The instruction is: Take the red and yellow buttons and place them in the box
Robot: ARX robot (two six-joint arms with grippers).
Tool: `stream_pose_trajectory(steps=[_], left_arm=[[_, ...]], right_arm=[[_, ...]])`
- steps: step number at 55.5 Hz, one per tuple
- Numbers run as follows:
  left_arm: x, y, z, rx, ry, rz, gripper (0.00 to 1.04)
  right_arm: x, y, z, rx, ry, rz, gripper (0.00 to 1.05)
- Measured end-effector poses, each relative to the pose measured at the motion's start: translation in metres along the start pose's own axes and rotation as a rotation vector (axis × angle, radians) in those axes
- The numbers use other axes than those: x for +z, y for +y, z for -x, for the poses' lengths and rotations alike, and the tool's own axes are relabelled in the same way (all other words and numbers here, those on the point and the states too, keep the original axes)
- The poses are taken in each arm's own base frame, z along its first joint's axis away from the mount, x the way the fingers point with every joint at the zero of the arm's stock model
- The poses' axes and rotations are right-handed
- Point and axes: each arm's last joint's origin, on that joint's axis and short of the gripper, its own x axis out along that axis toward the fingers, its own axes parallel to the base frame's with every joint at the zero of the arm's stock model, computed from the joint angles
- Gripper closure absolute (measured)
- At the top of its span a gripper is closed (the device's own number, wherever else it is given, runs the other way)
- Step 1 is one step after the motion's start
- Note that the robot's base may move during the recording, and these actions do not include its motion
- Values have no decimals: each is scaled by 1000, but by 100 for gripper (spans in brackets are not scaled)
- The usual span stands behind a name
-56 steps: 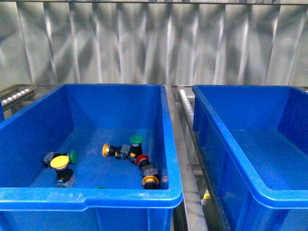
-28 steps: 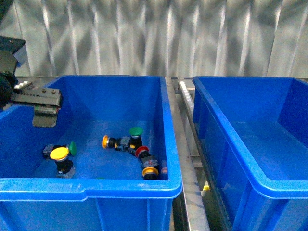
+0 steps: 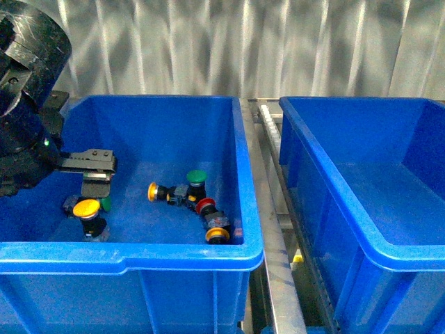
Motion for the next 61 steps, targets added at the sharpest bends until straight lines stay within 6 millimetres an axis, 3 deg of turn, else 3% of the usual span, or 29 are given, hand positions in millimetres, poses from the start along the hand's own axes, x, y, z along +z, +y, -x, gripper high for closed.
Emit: stream_pose_trajectory(steps=[31, 61], left_arm=[[4, -16, -43, -16, 25, -4, 8], [6, -28, -62, -3, 49, -1, 8]], right_arm=[[0, 0, 0, 0, 0, 0, 7], [0, 0, 0, 0, 0, 0, 7]])
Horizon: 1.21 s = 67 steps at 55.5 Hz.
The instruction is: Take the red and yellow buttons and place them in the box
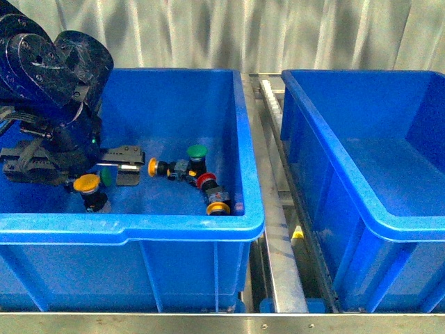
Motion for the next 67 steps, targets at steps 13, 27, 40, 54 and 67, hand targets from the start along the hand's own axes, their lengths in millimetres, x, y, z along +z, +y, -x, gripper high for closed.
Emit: stream_pose_trajectory(steps=[13, 27, 40, 54, 67], left_arm=[[-3, -1, -6, 16, 14, -1, 15], [-2, 0, -12, 24, 15, 2, 48], [-1, 0, -16, 35, 12, 4, 71], [1, -2, -14, 15, -14, 8, 71], [13, 11, 16, -163, -44, 47, 71]], right_arm=[[0, 0, 0, 0, 0, 0, 7], [0, 0, 0, 0, 0, 0, 7], [0, 0, 0, 0, 0, 0, 7], [0, 0, 0, 0, 0, 0, 7], [0, 0, 0, 0, 0, 0, 7]])
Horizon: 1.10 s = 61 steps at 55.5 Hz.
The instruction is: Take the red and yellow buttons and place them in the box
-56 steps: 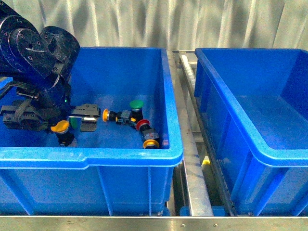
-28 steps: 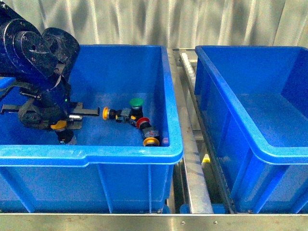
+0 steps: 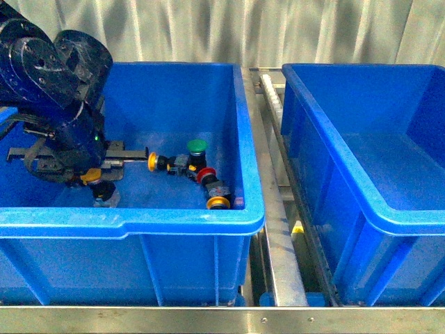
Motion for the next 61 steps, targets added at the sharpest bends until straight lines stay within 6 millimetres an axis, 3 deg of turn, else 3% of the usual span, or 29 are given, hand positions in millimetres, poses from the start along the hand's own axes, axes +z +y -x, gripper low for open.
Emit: stream_pose_trajectory(steps=[9, 14, 24, 31, 40, 50, 61], left_arm=[[21, 27, 43, -191, -87, 40, 71], [23, 42, 63, -292, -157, 22, 71], [5, 69, 90, -531, -247, 37, 71], [-10, 69, 106, -747, -288, 87, 71], [-24, 44, 121, -982, -315, 146, 71], [-31, -12, 130, -1163, -361, 245, 71], [-61, -78, 119, -1278, -216, 288, 71]], right_arm=[[0, 0, 0, 0, 0, 0, 7], [0, 0, 0, 0, 0, 0, 7], [0, 0, 0, 0, 0, 0, 7], [0, 0, 0, 0, 0, 0, 7], [0, 0, 0, 0, 0, 0, 7], [0, 0, 0, 0, 0, 0, 7], [0, 0, 0, 0, 0, 0, 7]])
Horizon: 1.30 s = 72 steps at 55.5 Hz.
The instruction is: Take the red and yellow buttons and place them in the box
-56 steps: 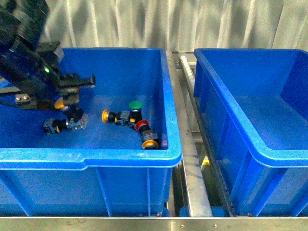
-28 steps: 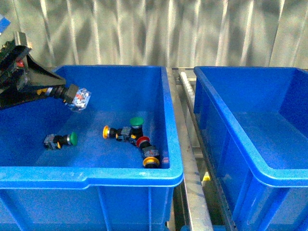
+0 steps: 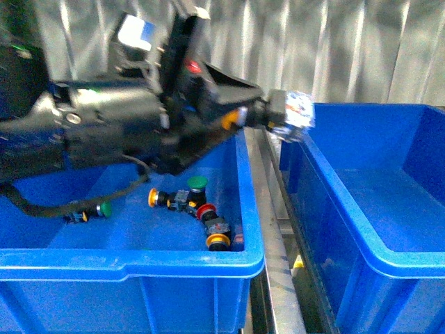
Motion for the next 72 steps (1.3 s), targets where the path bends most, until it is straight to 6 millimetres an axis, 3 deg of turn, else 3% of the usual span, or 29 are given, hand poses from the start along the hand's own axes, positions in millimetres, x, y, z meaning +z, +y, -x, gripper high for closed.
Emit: stream_pose_trajectory(steps=[6, 12, 23, 27, 30, 39, 45, 51, 59, 72], left_arm=[[-14, -2, -27, -21, 50, 36, 71], [-14, -10, -50, -51, 55, 33, 71], [-5, -26, -68, -94, 23, 9, 71], [-4, -29, -70, -98, 23, 8, 71], [-3, -29, -71, -96, 26, 9, 71], [-6, -31, -73, -92, 27, 13, 71], [-6, -31, -73, -86, 19, 13, 71], [-4, -33, -73, -73, -4, 11, 71], [-3, -35, -72, -74, -8, 8, 71], [2, -49, -68, -97, -25, -11, 71]], right_arm=[[0, 0, 0, 0, 0, 0, 7], [0, 0, 0, 0, 0, 0, 7], [0, 0, 0, 0, 0, 0, 7], [3, -1, -4, -82, -56, 96, 7], [13, -4, -11, -108, -135, 205, 7], [55, -22, -39, -206, -453, 742, 7], [97, -22, -48, -259, -623, 839, 7], [121, -24, -61, -346, -564, 697, 7], [131, -34, -84, -398, -401, 385, 7], [145, -60, -125, -350, -216, -373, 7]])
